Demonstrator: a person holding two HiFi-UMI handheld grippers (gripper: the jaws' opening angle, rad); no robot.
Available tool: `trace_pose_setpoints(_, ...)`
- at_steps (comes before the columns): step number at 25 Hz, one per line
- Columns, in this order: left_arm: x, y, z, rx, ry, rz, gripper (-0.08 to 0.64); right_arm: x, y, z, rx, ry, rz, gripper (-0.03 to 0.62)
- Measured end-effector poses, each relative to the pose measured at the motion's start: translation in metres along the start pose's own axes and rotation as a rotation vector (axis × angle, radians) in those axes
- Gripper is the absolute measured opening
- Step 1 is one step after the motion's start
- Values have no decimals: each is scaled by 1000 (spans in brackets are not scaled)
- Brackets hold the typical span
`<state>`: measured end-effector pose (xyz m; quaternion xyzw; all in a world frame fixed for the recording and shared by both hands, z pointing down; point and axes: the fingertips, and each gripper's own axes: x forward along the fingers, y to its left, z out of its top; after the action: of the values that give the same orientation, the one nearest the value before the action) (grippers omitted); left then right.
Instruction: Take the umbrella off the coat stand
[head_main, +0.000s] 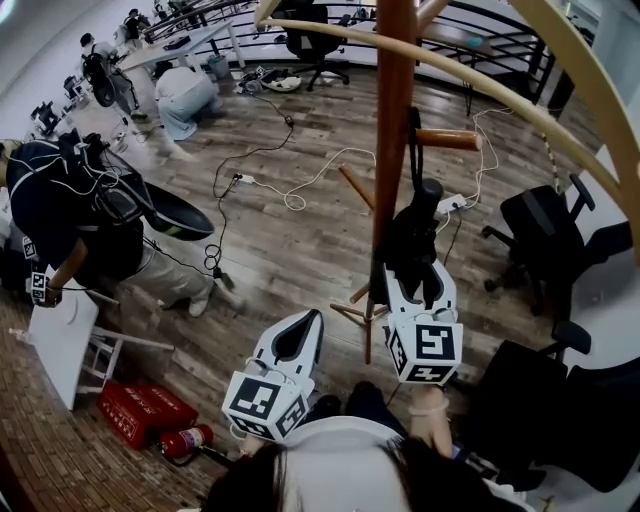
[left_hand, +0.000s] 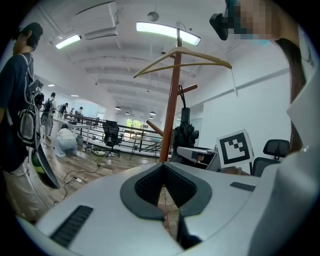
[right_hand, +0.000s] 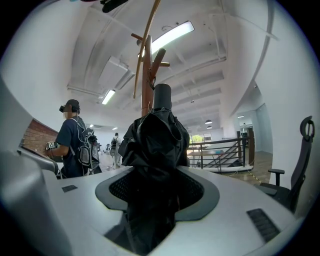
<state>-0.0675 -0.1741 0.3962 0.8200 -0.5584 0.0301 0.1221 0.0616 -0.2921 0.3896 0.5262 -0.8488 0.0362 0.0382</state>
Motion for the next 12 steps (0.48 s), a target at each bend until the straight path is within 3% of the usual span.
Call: trace_pose_setpoints(12,-12,-7,7,11,-28,-37,9,-21,-2,20,-12,-42,-47,242)
